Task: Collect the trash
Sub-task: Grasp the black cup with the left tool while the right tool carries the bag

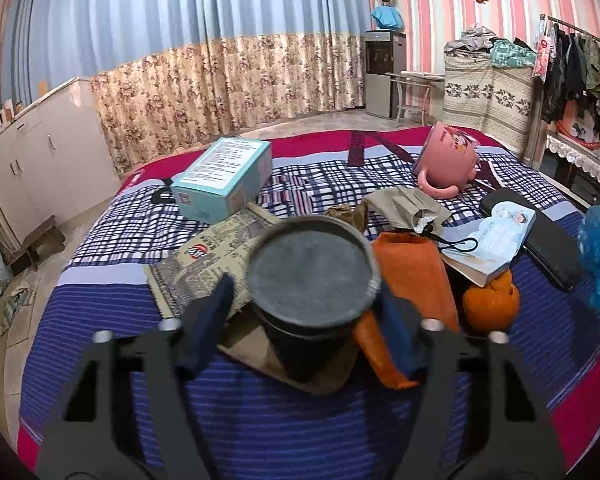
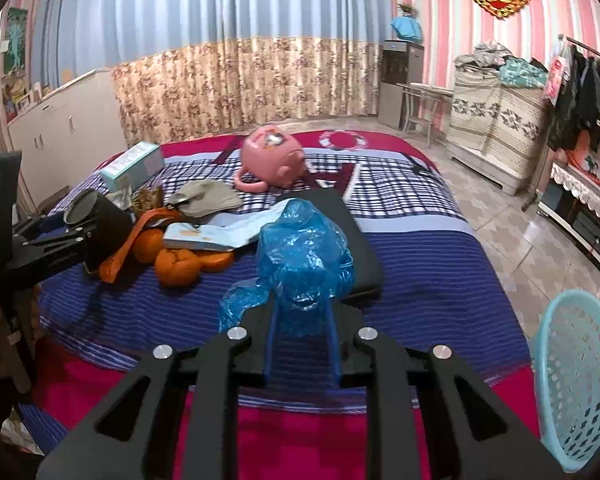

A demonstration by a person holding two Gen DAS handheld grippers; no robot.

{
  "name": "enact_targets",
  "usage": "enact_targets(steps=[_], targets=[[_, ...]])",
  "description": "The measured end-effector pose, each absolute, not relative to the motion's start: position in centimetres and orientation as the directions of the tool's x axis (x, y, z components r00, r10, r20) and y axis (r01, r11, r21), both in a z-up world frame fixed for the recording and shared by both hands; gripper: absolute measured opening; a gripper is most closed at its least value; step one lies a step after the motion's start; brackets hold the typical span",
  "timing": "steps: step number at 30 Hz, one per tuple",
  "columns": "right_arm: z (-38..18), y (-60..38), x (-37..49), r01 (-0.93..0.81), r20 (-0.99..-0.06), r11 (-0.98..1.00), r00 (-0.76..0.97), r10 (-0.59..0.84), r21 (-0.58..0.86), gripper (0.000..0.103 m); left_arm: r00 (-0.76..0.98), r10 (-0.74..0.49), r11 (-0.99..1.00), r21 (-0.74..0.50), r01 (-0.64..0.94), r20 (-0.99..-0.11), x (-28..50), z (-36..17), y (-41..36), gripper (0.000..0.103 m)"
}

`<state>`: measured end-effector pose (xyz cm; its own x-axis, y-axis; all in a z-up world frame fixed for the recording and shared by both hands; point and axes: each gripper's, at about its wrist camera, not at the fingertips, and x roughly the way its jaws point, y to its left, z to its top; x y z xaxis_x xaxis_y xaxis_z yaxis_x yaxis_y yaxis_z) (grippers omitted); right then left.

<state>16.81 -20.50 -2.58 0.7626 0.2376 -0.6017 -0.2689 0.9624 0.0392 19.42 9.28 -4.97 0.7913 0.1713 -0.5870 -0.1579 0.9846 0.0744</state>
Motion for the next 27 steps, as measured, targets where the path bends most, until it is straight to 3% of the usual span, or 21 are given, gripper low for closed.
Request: enact_targets(steps=[6, 14, 27], targets=[[-1.5, -23.4, 16.3, -0.218, -0.569, 0.973, 0.792, 0.22, 0.073, 0.021, 0.806, 0.206, 0.978, 0.095, -0.184, -0.554, 18.5, -3.9, 8.9, 0.057], [0.1, -28.7, 14.3, -0.136, -0.514, 0.985, 0.84, 0.173, 0.109, 0.021, 0.86, 0.163, 0.987, 0.066, -0.15, -0.483, 16.5, -0.2, 6.7, 0.056], [0.8, -40.0, 11.3, 0.107, -0.485, 0.989, 0.874, -0.043, 0.106, 0.021, 0.898, -0.019, 0.997, 0.06, 0.051, -0.44, 16.2, 2.6, -4.3, 0.056]])
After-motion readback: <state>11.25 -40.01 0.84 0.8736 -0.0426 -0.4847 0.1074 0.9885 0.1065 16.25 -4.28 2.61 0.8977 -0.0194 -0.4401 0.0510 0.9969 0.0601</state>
